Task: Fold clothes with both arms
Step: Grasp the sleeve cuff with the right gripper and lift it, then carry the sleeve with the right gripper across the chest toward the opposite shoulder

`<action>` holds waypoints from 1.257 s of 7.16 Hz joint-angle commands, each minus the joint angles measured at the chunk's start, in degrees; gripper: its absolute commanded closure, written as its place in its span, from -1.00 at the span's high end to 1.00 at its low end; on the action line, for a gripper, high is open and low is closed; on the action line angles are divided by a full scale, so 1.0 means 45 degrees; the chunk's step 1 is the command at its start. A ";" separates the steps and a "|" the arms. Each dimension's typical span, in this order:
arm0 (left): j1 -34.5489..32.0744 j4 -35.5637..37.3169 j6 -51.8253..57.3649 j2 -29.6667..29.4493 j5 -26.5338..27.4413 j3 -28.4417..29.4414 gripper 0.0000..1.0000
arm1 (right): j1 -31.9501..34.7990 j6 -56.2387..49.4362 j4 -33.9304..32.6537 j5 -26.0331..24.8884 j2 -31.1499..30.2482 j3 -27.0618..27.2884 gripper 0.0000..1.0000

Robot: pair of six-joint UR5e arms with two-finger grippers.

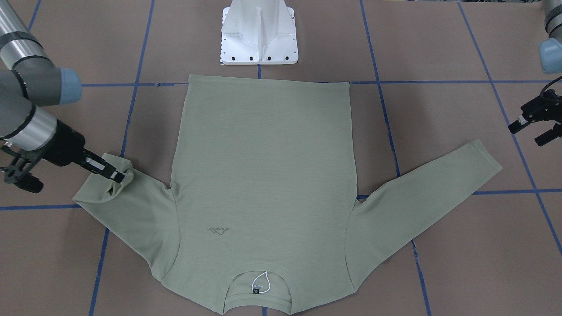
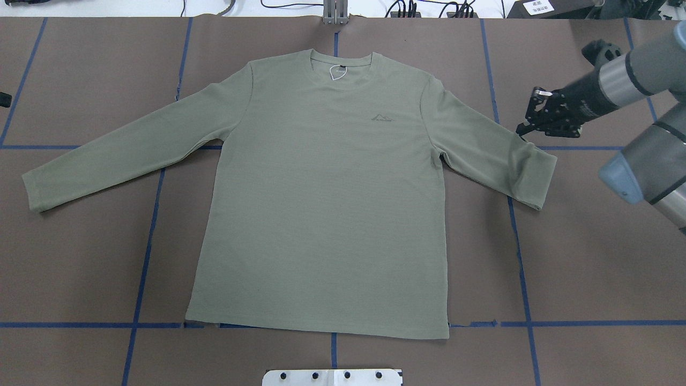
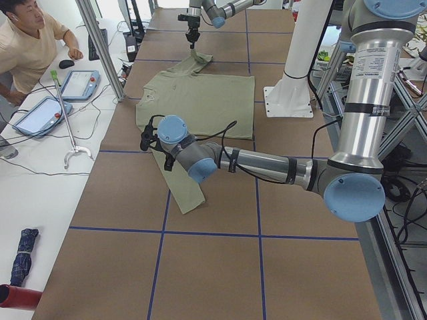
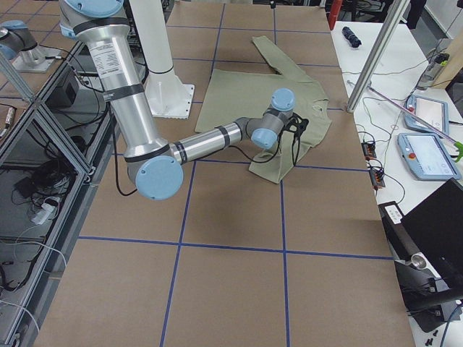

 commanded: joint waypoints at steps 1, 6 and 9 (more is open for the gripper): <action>0.0003 -0.0039 -0.0014 -0.0002 0.0000 -0.0013 1.00 | -0.1135 0.1817 -0.2114 -0.3055 0.3448 -0.1253 -1.00; 0.0003 -0.0040 -0.0014 0.0018 -0.0059 0.0045 1.00 | -0.3257 0.1939 -0.1122 -0.5148 0.9088 -0.6059 -1.00; 0.0003 -0.0040 -0.0014 0.0037 -0.0078 0.0124 1.00 | -0.3927 0.1939 -0.0388 -0.5761 1.0080 -0.7174 -1.00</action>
